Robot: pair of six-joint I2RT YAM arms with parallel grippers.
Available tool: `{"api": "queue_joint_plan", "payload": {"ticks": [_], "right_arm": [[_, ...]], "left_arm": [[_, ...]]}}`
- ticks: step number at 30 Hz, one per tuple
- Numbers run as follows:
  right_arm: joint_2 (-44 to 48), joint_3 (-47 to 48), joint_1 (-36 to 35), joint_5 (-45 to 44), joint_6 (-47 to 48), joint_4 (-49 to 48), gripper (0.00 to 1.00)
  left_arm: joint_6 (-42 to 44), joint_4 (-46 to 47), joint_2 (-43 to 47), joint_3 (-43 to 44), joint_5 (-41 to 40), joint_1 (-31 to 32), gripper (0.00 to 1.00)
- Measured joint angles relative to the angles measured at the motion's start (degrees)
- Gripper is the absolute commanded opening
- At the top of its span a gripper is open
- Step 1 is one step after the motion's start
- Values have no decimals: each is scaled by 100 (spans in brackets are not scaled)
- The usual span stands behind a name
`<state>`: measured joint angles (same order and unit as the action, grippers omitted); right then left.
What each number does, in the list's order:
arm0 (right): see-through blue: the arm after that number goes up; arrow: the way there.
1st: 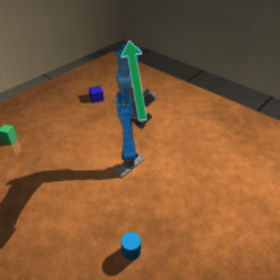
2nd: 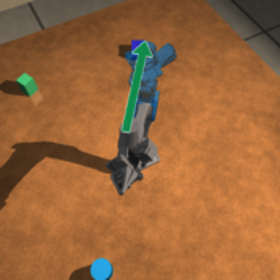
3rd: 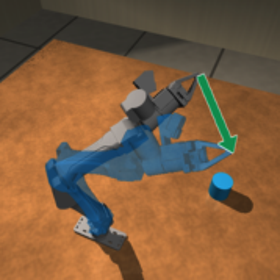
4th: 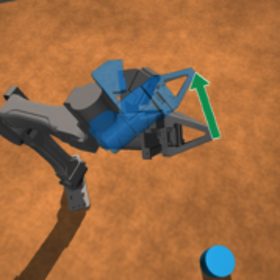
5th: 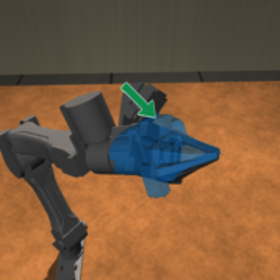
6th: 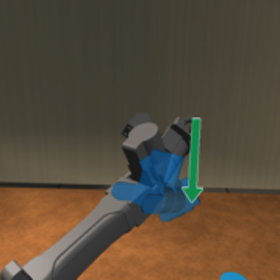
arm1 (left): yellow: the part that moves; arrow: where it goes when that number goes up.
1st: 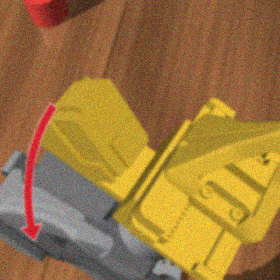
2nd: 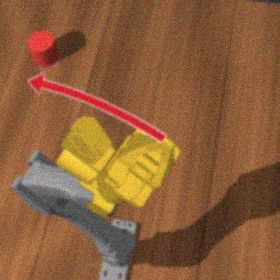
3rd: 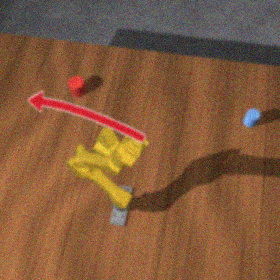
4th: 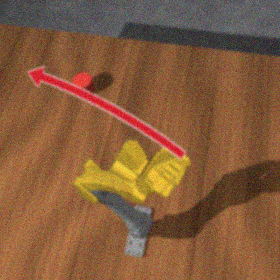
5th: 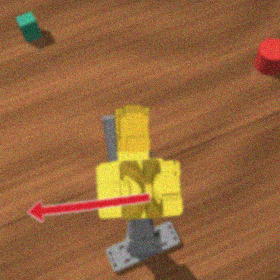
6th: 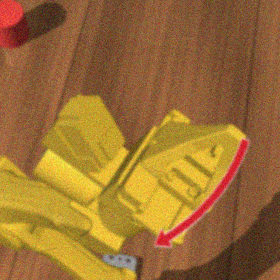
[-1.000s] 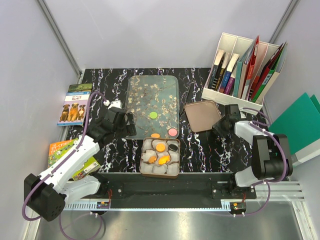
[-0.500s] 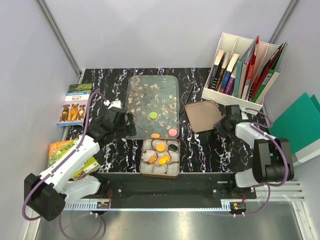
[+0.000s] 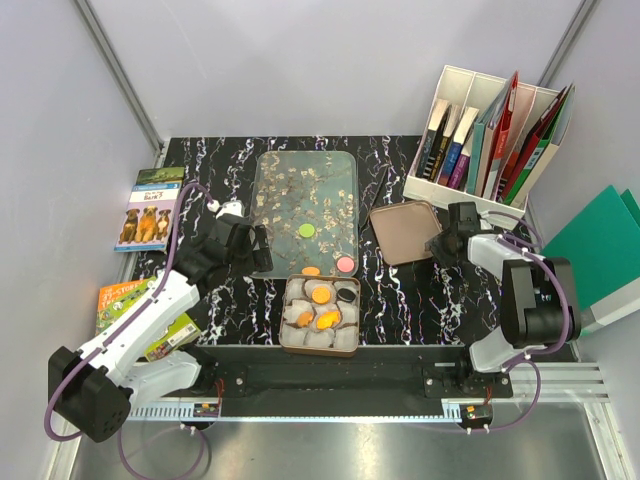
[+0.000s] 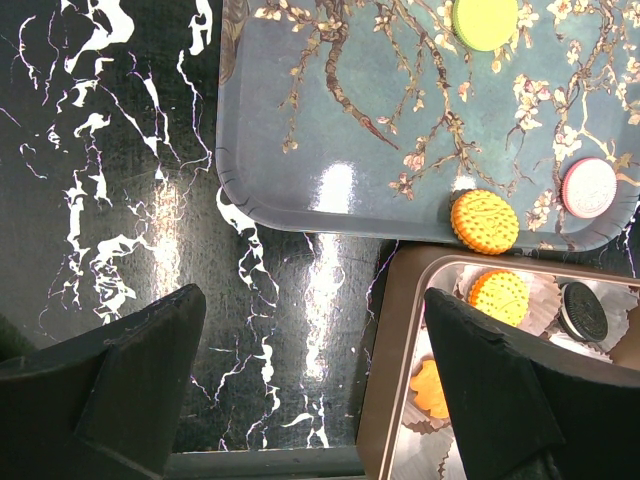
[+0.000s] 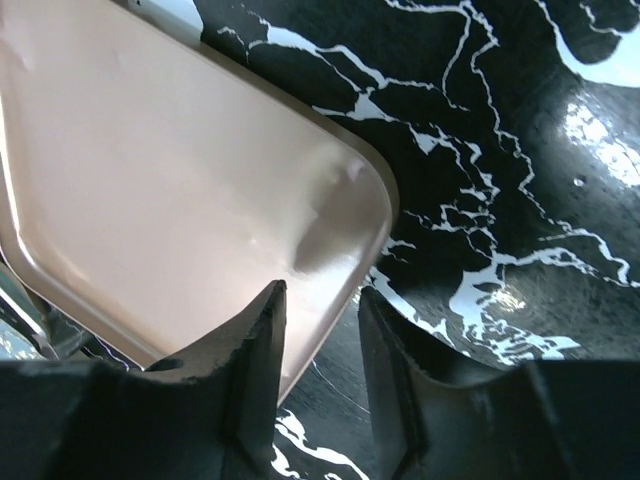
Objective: Pack the cookies
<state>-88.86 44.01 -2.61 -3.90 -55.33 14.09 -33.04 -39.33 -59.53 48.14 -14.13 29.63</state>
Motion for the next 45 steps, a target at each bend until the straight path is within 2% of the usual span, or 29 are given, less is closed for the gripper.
{"api": "queue_joint_plan", "payload": {"ticks": [8, 11, 12, 16, 23, 45], "right_arm": [[-133, 155, 2, -13, 46, 170, 36], [-131, 173, 2, -13, 116, 247, 29], [-131, 173, 2, -15, 140, 271, 23], [-120, 173, 4, -17, 269, 404, 10], [61, 173, 26, -144, 358, 645, 0], [2579, 481, 26, -92, 833, 1578, 0]], "left_arm": [[-2, 2, 0, 0, 0, 0, 94], [-2, 0, 0, 0, 0, 0, 94], [-2, 0, 0, 0, 0, 0, 94], [-4, 0, 0, 0, 0, 0, 94], [-4, 0, 2, 0, 0, 0, 94], [-4, 0, 17, 0, -2, 0, 94]]}}
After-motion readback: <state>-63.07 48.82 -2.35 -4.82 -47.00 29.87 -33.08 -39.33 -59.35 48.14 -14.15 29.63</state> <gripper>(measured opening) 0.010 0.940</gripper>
